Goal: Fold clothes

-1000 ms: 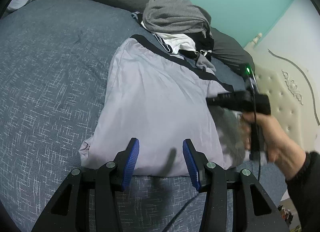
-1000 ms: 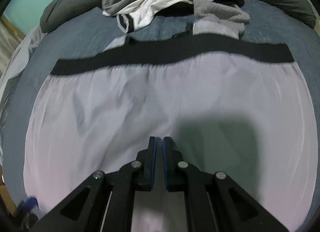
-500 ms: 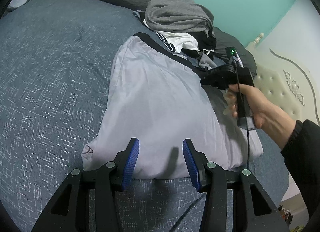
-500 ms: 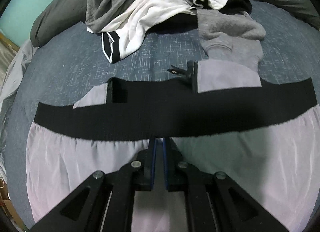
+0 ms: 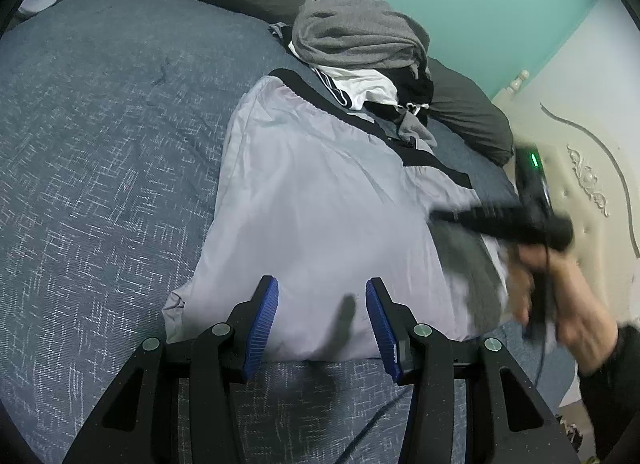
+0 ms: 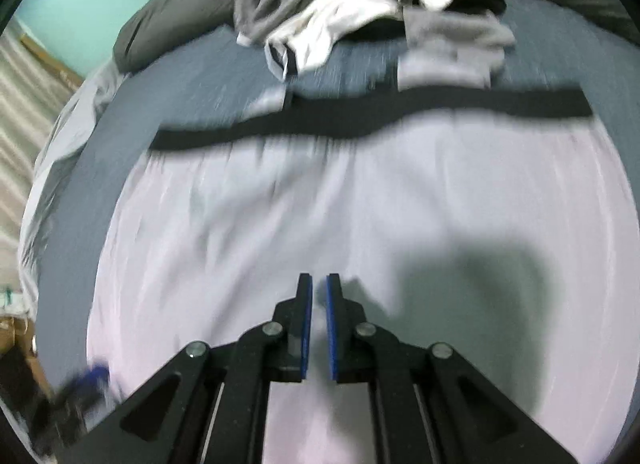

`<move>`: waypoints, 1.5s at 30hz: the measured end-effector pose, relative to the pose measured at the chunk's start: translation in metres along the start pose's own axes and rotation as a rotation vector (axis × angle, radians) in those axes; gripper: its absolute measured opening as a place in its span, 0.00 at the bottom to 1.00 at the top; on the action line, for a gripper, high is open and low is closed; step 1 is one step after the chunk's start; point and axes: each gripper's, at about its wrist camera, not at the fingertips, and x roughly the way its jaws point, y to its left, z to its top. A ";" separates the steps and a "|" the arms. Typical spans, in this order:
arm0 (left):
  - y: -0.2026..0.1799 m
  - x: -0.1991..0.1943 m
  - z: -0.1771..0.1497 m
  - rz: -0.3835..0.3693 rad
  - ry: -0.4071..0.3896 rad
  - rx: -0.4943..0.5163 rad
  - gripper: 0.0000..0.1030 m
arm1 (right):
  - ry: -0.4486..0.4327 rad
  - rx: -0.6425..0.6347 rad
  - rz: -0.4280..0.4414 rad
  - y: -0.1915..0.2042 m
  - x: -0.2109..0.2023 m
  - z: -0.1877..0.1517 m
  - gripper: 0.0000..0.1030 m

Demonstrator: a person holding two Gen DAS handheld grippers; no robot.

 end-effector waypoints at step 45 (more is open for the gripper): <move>0.034 0.002 -0.020 0.038 0.071 -0.195 0.71 | -0.210 0.155 0.231 -0.051 -0.066 -0.185 0.04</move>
